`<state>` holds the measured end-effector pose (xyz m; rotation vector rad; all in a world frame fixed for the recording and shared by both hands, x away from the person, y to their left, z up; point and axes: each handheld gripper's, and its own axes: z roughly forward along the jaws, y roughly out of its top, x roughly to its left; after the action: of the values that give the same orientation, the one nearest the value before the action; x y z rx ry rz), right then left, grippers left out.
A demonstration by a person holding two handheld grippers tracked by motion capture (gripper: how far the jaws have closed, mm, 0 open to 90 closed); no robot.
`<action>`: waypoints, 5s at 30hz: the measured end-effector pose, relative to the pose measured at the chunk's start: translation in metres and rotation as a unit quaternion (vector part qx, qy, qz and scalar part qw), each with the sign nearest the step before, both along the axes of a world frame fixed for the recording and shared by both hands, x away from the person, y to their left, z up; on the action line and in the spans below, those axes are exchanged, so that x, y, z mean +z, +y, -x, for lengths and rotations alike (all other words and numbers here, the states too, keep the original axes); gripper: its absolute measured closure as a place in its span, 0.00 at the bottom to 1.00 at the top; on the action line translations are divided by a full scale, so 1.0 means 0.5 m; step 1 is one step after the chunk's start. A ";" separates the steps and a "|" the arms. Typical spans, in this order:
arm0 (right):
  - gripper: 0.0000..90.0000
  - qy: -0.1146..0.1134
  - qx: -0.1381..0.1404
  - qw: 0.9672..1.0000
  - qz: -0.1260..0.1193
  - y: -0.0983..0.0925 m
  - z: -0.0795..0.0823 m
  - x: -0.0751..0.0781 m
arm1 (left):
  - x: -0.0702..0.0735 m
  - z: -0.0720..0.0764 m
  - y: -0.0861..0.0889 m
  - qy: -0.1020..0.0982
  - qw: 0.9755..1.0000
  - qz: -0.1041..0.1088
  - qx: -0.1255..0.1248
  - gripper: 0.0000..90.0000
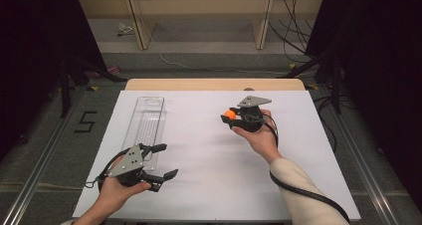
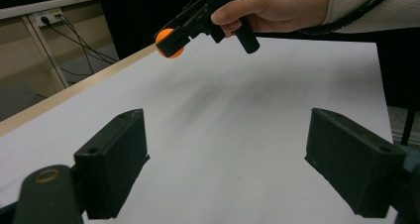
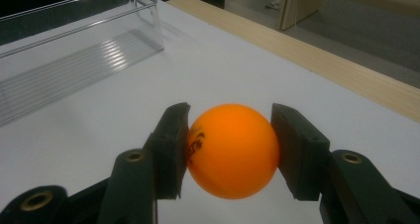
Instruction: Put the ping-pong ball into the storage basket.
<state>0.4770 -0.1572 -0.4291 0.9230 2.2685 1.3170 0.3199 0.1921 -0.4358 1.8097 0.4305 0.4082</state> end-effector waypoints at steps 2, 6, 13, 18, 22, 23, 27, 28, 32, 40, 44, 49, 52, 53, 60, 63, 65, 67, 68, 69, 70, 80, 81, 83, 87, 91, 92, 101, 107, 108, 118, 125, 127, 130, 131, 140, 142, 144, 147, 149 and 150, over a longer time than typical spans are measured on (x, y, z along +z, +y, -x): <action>0.57 0.001 0.000 1.000 0.000 0.002 0.000 0.000 | 0.000 0.000 0.000 0.000 1.000 0.000 0.000 0.18; 0.57 0.000 0.002 1.000 0.000 0.007 0.000 0.001 | 0.000 0.000 0.000 0.000 1.000 0.000 0.000 0.17; 0.57 0.000 0.005 1.000 0.000 0.016 -0.001 0.000 | 0.000 0.000 0.000 0.000 1.000 0.000 0.000 0.18; 0.57 0.000 0.008 1.000 -0.001 0.024 -0.002 0.001 | 0.000 0.000 0.000 0.000 1.000 0.000 -0.001 0.18; 0.57 0.001 0.010 1.000 -0.001 0.030 -0.003 0.001 | 0.000 0.000 0.000 0.000 1.000 0.000 -0.001 0.17; 0.57 0.000 0.010 1.000 -0.001 0.031 -0.003 0.001 | 0.000 0.000 0.000 0.000 1.000 0.000 -0.001 0.18; 0.57 0.000 0.013 1.000 -0.001 0.036 -0.003 0.001 | 0.000 0.001 0.000 0.000 1.000 0.000 0.000 0.17; 0.57 0.000 0.013 1.000 -0.001 0.037 -0.003 0.000 | 0.000 0.001 0.000 0.000 1.000 0.000 -0.001 0.18; 0.57 0.001 0.015 1.000 -0.002 0.043 -0.003 0.000 | 0.000 0.000 0.000 0.000 1.000 -0.001 -0.001 0.18; 0.57 0.002 0.019 1.000 -0.002 0.052 -0.003 -0.002 | 0.000 0.000 0.000 0.000 1.000 0.000 -0.001 0.18; 0.57 0.002 0.021 1.000 -0.001 0.055 -0.003 -0.002 | 0.000 0.001 0.000 0.001 1.000 0.000 -0.001 0.18; 0.57 0.002 0.022 1.000 -0.003 0.060 -0.004 -0.002 | 0.000 0.001 0.000 0.000 1.000 0.000 -0.001 0.18; 0.57 0.003 0.024 1.000 -0.003 0.064 -0.004 -0.002 | 0.000 0.001 -0.001 0.000 1.000 0.000 -0.001 0.17; 0.57 0.003 0.024 1.000 -0.003 0.065 -0.004 -0.002 | 0.000 0.001 -0.001 0.000 1.000 -0.001 -0.002 0.18; 0.57 0.003 0.028 1.000 -0.004 0.074 -0.005 0.000 | 0.000 0.001 0.000 0.001 1.000 0.000 -0.001 0.18; 0.57 0.001 0.030 1.000 -0.005 0.077 -0.004 0.002 | 0.000 0.001 -0.001 0.001 1.000 -0.001 -0.002 0.18; 0.57 0.001 0.029 1.000 -0.005 0.078 -0.004 0.002 | 0.000 0.001 0.000 0.001 1.000 0.000 -0.001 0.18; 0.57 0.001 0.029 1.000 -0.005 0.079 -0.004 0.003 | 0.000 0.001 0.000 0.001 1.000 0.000 0.000 0.18; 0.57 0.001 0.029 1.000 -0.004 0.080 -0.004 0.003 | 0.000 0.001 0.000 0.001 1.000 0.000 -0.001 0.18; 0.57 0.001 0.029 1.000 -0.004 0.080 -0.004 0.003 | 0.000 0.001 0.000 0.000 1.000 0.000 -0.001 0.18; 0.57 0.001 0.029 1.000 -0.004 0.081 -0.004 0.003 | 0.000 0.001 0.000 0.000 1.000 0.000 -0.001 0.18; 0.57 0.002 0.033 0.999 -0.004 0.088 -0.004 0.001 | 0.000 0.002 -0.001 0.001 1.000 -0.001 -0.002 0.18; 0.57 0.003 0.033 0.999 -0.004 0.089 -0.003 0.001 | 0.000 0.002 -0.001 0.001 1.000 -0.001 -0.002 0.18; 0.57 0.003 0.034 0.999 -0.004 0.091 -0.004 0.001 | 0.000 0.002 -0.001 0.001 1.000 -0.001 -0.002 0.18; 0.57 0.003 0.035 0.999 -0.004 0.096 -0.003 0.001 | 0.000 0.002 -0.001 0.001 1.000 0.000 -0.003 0.18; 0.57 0.003 0.037 0.999 -0.005 0.099 -0.002 0.001 | 0.000 0.002 -0.001 0.002 1.000 0.000 -0.002 0.18; 0.57 0.003 0.037 0.999 -0.005 0.099 -0.002 0.001 | 0.000 0.002 -0.001 0.002 1.000 0.000 -0.002 0.18; 0.57 0.004 0.037 0.999 -0.007 0.100 -0.002 0.001 | 0.001 0.002 -0.003 0.001 1.000 0.000 -0.004 0.18; 0.57 0.004 0.035 0.999 -0.008 0.099 -0.002 0.002 | 0.001 0.002 -0.006 0.001 1.000 -0.001 -0.010 0.18; 0.57 0.003 0.036 0.999 -0.008 0.099 -0.002 0.004 | 0.001 0.002 -0.006 0.001 1.000 0.000 -0.011 0.18; 0.57 0.000 0.042 0.999 -0.008 0.117 -0.003 0.009 | 0.002 0.006 -0.008 0.001 1.000 0.002 -0.015 0.17; 0.57 -0.003 0.049 0.999 -0.010 0.127 -0.002 0.012 | 0.001 0.005 -0.008 0.001 1.000 0.000 -0.014 0.17; 0.57 -0.001 0.050 0.999 -0.010 0.130 -0.002 0.012 | 0.001 0.004 -0.009 0.001 1.000 0.000 -0.015 0.17; 0.57 -0.001 0.051 0.999 -0.010 0.134 -0.001 0.012 | 0.001 0.004 -0.009 0.001 1.000 0.000 -0.015 0.17; 0.57 -0.001 0.052 0.999 -0.010 0.135 -0.001 0.012 | 0.002 0.004 -0.009 0.001 1.000 0.000 -0.015 0.17; 0.57 -0.002 0.056 0.998 -0.012 0.147 0.000 0.015 | 0.001 0.005 -0.009 0.000 1.000 -0.001 -0.014 0.17; 0.57 -0.001 0.058 0.998 -0.012 0.150 0.000 0.015 | 0.001 0.004 -0.009 0.001 1.000 -0.001 -0.014 0.17; 0.57 -0.001 0.059 0.998 -0.012 0.154 0.000 0.015 | 0.001 0.004 -0.008 0.000 1.000 -0.001 -0.014 0.17; 0.57 -0.001 0.061 0.998 -0.012 0.158 0.000 0.015 | 0.001 0.004 -0.008 0.001 1.000 -0.001 -0.014 0.17; 0.57 -0.001 0.061 0.998 -0.012 0.160 0.000 0.015 | 0.001 0.004 -0.008 0.000 1.000 -0.001 -0.014 0.17; 0.57 -0.002 0.062 0.998 -0.012 0.162 -0.001 0.015 | 0.001 0.004 -0.008 0.000 1.000 -0.001 -0.014 0.17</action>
<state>0.4774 -0.0763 -0.4215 0.7977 2.3453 1.4004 0.3178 0.1882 -0.4352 1.8166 0.4054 0.3897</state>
